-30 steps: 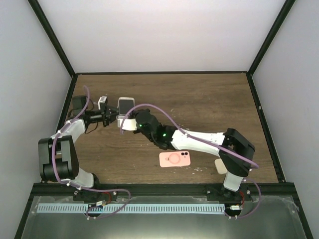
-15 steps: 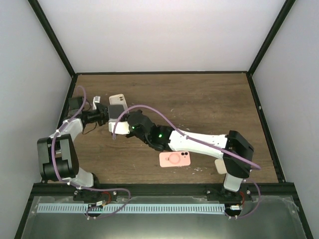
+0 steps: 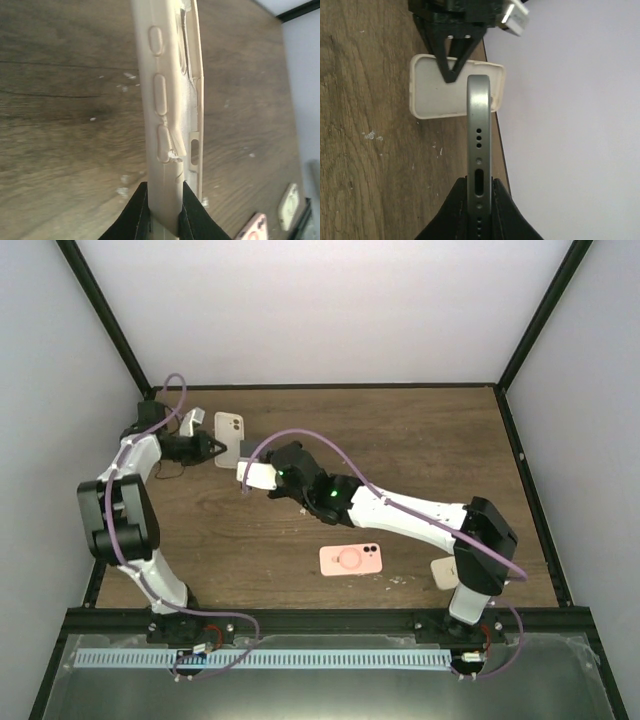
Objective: Take the phone out of the phone case
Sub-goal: Place the phone case at the center of the board.
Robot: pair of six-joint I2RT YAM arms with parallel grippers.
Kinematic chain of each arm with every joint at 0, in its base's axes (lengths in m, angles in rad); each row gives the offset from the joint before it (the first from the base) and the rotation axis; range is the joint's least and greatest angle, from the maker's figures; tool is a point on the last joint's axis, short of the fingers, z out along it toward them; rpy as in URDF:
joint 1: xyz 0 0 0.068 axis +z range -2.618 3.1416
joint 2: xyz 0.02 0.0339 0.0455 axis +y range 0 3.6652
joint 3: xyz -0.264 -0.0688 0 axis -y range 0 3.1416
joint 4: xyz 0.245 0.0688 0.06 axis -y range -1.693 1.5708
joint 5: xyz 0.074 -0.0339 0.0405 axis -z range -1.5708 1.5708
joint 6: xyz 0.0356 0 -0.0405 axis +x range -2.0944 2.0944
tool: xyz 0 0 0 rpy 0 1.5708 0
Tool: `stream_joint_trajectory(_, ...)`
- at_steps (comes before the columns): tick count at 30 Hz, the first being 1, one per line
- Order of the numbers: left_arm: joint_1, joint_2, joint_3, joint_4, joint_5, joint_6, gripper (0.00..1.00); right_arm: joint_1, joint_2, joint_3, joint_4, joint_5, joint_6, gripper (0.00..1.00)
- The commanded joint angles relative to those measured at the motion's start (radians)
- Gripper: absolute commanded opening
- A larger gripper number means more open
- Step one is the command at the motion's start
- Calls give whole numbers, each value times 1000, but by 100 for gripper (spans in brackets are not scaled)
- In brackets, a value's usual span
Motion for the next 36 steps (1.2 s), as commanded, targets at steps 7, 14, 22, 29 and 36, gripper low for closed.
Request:
stream_joint_trajectory(7,15,289,230,-225,-71,277,0,-16,-42,27,2,-32,53,1)
stream_joint_trajectory(14,17,439,358,-220,-25,218,4,-17,-31,25,-1,-44,60,1)
stream_joint_trajectory(22,-7,539,417,-184,7,136,5,-17,-20,26,0,-50,66,1)
stream_joint_trajectory(29,-12,542,398,-118,-158,75,35,-17,-12,29,1,-55,64,1)
stream_joint_trajectory(36,-10,443,309,-68,-243,59,87,-17,14,34,65,-28,1,1)
